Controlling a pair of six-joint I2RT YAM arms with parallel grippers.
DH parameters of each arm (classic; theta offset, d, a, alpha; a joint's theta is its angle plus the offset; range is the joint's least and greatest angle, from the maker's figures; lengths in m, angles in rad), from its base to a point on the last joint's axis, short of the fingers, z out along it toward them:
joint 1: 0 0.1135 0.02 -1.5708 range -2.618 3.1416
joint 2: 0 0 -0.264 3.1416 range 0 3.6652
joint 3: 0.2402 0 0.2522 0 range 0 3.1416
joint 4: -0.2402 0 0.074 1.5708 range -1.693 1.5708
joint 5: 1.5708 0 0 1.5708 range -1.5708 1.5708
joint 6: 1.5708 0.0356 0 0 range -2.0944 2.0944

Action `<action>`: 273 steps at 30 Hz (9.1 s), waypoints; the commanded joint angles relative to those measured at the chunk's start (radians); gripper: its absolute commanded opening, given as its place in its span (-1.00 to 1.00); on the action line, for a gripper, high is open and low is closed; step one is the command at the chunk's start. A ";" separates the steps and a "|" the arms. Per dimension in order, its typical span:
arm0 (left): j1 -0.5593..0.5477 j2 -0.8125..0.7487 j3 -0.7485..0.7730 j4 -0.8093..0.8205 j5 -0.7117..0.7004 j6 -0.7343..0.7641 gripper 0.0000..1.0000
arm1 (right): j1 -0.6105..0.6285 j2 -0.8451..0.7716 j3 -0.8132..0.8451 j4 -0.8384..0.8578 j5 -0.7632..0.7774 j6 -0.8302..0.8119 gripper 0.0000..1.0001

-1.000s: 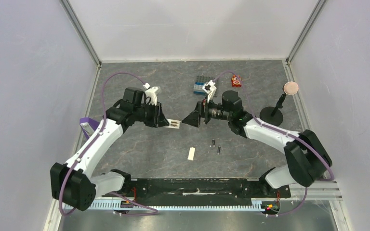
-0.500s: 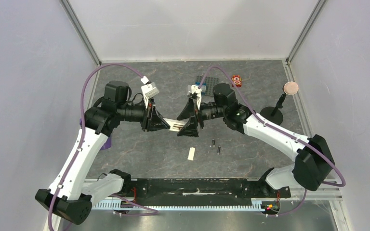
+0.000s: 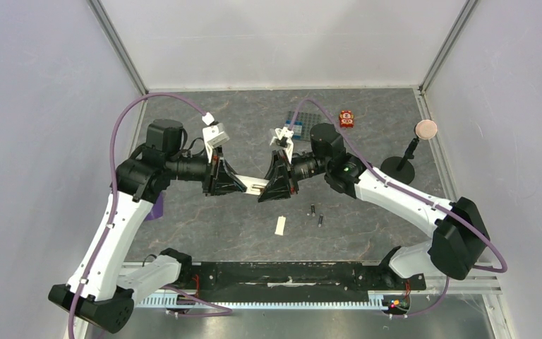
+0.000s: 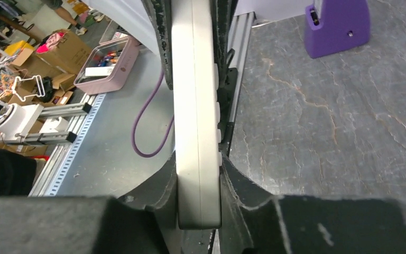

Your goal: Load the batteries into the remote control

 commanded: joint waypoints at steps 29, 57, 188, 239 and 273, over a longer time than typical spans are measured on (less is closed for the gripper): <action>-0.003 -0.255 -0.465 1.410 -0.498 -1.076 0.41 | 0.013 0.130 -0.127 1.191 0.347 1.115 -0.94; -0.033 -0.291 -0.448 0.839 -0.916 -0.688 -0.96 | 0.030 -0.129 -0.204 0.131 0.736 0.415 0.55; -0.042 0.096 -0.466 0.878 -0.436 -1.080 -0.96 | 0.186 -0.037 0.055 -0.404 1.046 0.385 -0.53; -0.032 0.142 -0.466 0.835 -0.426 -1.126 -0.96 | 0.177 -0.043 0.105 -0.410 1.148 0.450 -0.25; -0.023 0.113 -0.506 1.155 -0.357 -1.565 -0.96 | 0.160 -0.492 -0.459 0.284 1.104 0.697 0.58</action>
